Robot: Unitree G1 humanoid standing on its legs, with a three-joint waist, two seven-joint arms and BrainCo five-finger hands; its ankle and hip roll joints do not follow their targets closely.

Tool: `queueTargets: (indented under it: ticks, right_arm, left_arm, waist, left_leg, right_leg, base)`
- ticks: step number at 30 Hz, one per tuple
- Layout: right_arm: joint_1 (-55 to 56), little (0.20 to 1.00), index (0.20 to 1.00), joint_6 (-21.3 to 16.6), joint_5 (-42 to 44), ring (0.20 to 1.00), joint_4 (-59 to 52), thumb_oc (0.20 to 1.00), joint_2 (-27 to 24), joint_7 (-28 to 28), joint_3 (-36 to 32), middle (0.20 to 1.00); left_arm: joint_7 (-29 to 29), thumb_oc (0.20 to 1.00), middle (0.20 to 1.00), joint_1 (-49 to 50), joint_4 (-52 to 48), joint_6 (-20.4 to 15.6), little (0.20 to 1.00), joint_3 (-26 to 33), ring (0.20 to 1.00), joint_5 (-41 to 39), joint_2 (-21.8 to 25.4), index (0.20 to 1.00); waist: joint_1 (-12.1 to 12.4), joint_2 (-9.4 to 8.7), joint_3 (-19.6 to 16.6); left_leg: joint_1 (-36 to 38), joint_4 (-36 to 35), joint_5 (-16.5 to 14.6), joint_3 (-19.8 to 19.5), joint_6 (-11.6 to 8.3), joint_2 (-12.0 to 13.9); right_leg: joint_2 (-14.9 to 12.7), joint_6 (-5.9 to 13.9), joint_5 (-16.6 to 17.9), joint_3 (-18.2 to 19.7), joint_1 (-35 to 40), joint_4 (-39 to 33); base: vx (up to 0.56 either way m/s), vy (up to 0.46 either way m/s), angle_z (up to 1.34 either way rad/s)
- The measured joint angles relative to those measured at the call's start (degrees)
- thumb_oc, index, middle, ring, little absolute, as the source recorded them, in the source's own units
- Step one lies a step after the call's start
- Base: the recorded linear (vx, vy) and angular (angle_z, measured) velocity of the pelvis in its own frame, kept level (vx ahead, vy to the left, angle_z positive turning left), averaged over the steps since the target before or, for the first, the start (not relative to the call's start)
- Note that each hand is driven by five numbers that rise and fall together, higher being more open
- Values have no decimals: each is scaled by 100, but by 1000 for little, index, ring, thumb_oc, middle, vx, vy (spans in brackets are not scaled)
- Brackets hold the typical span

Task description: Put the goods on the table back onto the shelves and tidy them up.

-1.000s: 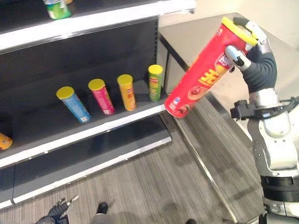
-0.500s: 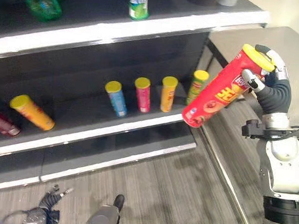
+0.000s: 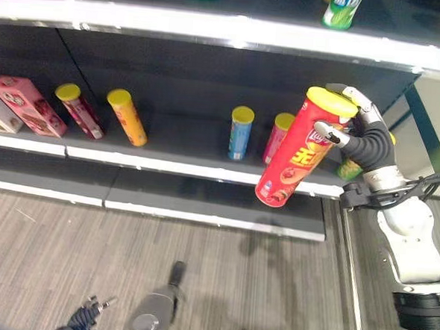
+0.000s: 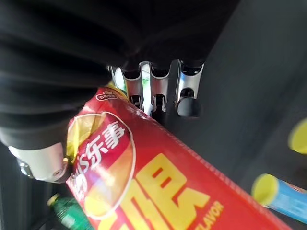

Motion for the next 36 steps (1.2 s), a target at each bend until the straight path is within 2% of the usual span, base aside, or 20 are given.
queueTargets:
  ticks: [1,2,4,5,6,8,10,11,12,13,14,16,18,20,23,26,28,30,34,36]
  right_arm:
    - [366,200,200,57,-86,200,-124,200,99,66,-365,200]
    - [530,200,200,41,-122,200,-136,200,389,57,-520,200]
    - [598,200,200,193,-271,200,-184,200,488,83,-380,200]
    - [604,200,200,201,-327,200,-183,200,503,101,-288,200]
    - [636,200,200,286,-581,200,-180,200,498,165,136,200]
    - [593,200,200,277,-660,200,-200,200,453,205,209,200]
    - [298,200,200,239,-703,200,-110,200,237,201,369,200]
    - [-66,200,200,190,-772,200,93,200,-16,142,718,200]
    - [20,200,200,197,-795,200,102,200,-109,142,724,200]
    - [24,200,200,199,-902,200,106,200,-172,120,752,200]
    - [-5,200,200,190,-1004,200,97,200,-360,103,855,200]
    - [-171,200,200,188,-1138,200,102,200,-416,117,880,200]
    - [-435,200,200,153,-1297,200,104,200,-483,71,943,200]
    - [-495,200,200,155,-1408,200,103,200,-487,37,1010,200]
    - [-834,200,200,166,-1781,200,122,200,-285,-5,1442,200]
    - [-1440,200,200,172,-1929,200,164,200,-26,-109,1865,200]
    - [-2173,200,200,144,-2227,200,415,200,-21,-301,2298,200]
    - [-2500,200,200,158,-2429,200,626,200,-95,-441,2309,200]
    - [-2734,200,200,172,-3154,200,956,200,-98,-996,2276,200]
    - [-2899,200,200,147,-4045,200,1166,200,-236,-1561,2239,200]
  left_arm:
    - [-29,1000,1000,-35,5,1,1000,-247,1000,58,-32,1000]
    - [-63,1000,1000,-107,28,4,1000,-272,1000,142,-8,1000]
    - [-62,1000,1000,-170,-86,-34,1000,-289,1000,248,51,1000]
    - [-62,1000,1000,-192,-85,-43,1000,-293,1000,274,106,1000]
    - [-51,1000,1000,-304,-105,-97,1000,-174,1000,383,261,1000]
    - [-34,1000,1000,-311,-186,-154,1000,-149,1000,434,413,1000]
    - [-15,1000,1000,-247,-142,-154,1000,-102,1000,432,417,1000]
    - [5,1000,1000,-327,108,-125,1000,-140,1000,433,320,1000]
    - [-10,1000,1000,-352,175,-93,1000,-163,1000,431,230,1000]
    - [1,1000,1000,-295,14,-89,1000,-165,1000,428,153,1000]
    - [-1,1000,1000,-323,-66,-131,1000,-226,1000,429,72,1000]
    - [7,1000,1000,-310,-132,-167,1000,-219,1000,421,-41,1000]
    - [33,1000,1000,-279,-172,-163,1000,-348,1000,420,-109,1000]
    - [36,1000,1000,-280,-179,-158,1000,-391,1000,418,-110,1000]
    - [67,1000,1000,-262,-406,-161,1000,-414,1000,412,-102,1000]
    - [115,1000,1000,-384,-471,-170,1000,-446,1000,411,-52,1000]
    - [159,1000,1000,-403,-635,-173,1000,-630,1000,405,53,1000]
    - [170,1000,1000,-570,-716,-175,1000,-674,1000,401,36,1000]
    - [342,1000,1000,-640,-769,-223,1000,-823,1000,309,79,1000]
    - [431,1000,1000,-660,-848,-240,1000,-858,1000,309,94,1000]
  waist:
    - [-232,265,-86]
    - [-284,149,-91]
    - [-314,130,-97]
    - [-367,149,-102]
    - [-425,238,-81]
    - [-331,225,-63]
    - [-331,275,7]
    - [-373,406,207]
    - [-463,380,256]
    - [-561,328,266]
    - [-575,343,279]
    - [-362,389,355]
    - [-358,451,519]
    - [-354,446,607]
    - [-263,473,1062]
    - [-60,552,1423]
    - [4,606,1568]
    - [86,731,1711]
    - [238,812,1763]
    - [250,810,1764]
  left_leg:
    - [343,-473,-115,129,-291,-48]
    - [544,-715,-84,163,-372,-296]
    - [532,-543,-254,420,48,-863]
    - [523,-547,-236,421,163,-994]
    - [718,-762,-194,412,410,-1142]
    - [739,-807,-230,392,629,-1216]
    - [761,-954,-217,407,766,-1175]
    - [806,-949,-203,450,742,-1013]
    - [845,-1003,-155,346,717,-1091]
    - [823,-955,-187,177,688,-1200]
    - [756,-810,-270,2,605,-1253]
    - [649,-768,-288,61,582,-1174]
    - [391,-690,-274,-83,515,-1112]
    - [282,-674,-250,-148,477,-1087]
    - [-88,-609,-177,-336,375,-1103]
    - [-193,-583,-121,-350,362,-1135]
    - [-379,-488,-123,-356,357,-1146]
    - [-459,-459,-126,-397,349,-1163]
    - [-635,-418,-125,-503,348,-1282]
    - [-633,-420,-125,-502,349,-1350]
  right_leg:
    - [-136,37,20,-227,281,-15]
    - [-432,98,29,-169,250,118]
    - [-1098,28,400,241,-195,715]
    - [-1240,-79,517,290,-310,950]
    - [-1447,-23,429,689,-747,1390]
    - [-1263,83,325,755,-922,828]
    - [-824,148,129,1161,-1527,903]
    - [-61,192,135,1642,-1876,588]
    - [173,45,466,1699,-1834,92]
    - [213,-43,735,2002,-1842,184]
    - [247,12,884,2138,-1811,159]
    - [255,-62,956,1951,-1901,121]
    - [319,-125,1049,1767,-1969,33]
    - [335,-150,1056,1665,-2036,24]
    - [329,-191,1059,1480,-2285,42]
    - [304,-179,1066,1459,-2347,46]
    - [301,-174,1063,1447,-2510,117]
    - [278,-198,1036,1380,-2594,242]
    - [133,-179,738,1331,-2930,765]
    - [56,-165,674,1330,-2950,835]
  base:
    - [79,527,88]
    - [-33,378,45]
    - [-49,373,-24]
    - [-24,155,8]
    - [-41,179,23]
    - [-60,146,9]
    - [-27,8,-20]
    - [10,-18,12]
    - [14,-18,49]
    - [44,-33,96]
    - [-3,-70,55]
    - [-26,-90,11]
    - [-38,-69,25]
    - [-33,-70,31]
    - [-33,-45,28]
    - [-60,-40,5]
    - [-63,-28,5]
    - [-57,-30,20]
    - [-17,-17,22]
    - [-21,-12,8]
